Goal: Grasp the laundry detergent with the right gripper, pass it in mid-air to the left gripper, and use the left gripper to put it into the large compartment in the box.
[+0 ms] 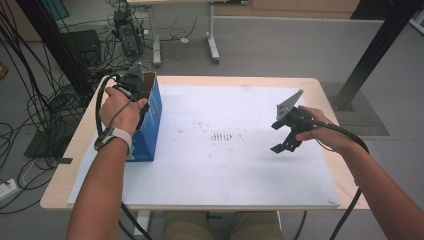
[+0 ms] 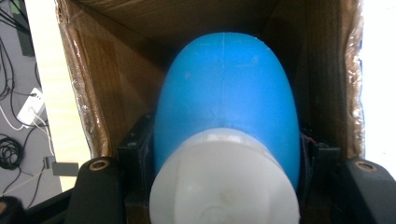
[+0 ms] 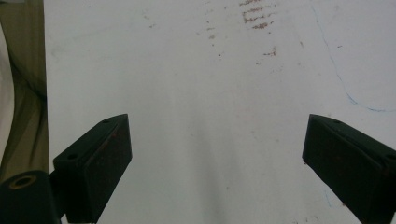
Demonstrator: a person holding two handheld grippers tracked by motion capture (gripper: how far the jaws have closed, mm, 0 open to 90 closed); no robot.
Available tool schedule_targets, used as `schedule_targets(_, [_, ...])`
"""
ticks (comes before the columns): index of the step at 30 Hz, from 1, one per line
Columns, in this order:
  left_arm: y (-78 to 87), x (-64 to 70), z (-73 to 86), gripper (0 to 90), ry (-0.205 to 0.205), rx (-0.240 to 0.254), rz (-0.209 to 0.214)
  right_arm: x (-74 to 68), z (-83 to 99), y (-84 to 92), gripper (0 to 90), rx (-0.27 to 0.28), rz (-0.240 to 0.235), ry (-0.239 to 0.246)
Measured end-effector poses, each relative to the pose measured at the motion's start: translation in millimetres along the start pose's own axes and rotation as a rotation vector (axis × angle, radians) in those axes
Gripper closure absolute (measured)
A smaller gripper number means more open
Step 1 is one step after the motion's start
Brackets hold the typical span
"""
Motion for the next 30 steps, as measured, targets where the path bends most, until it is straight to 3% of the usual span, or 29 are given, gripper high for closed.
schedule_targets(30, [0.1,1.0,0.0,36.6,-0.001,0.002,-0.002,-1.7,1.0,-1.4,8.2,0.000,-0.004,-0.002])
Point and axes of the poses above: each handheld gripper's, and its own axes: y roughly backward along the jaws, z roughly out of its underside, x roughly to its right, the point moved 5 cm from there along -y, roughly forward along the jaws, and after that the axes turned 3 degrees about y, right-handed, at the moved point
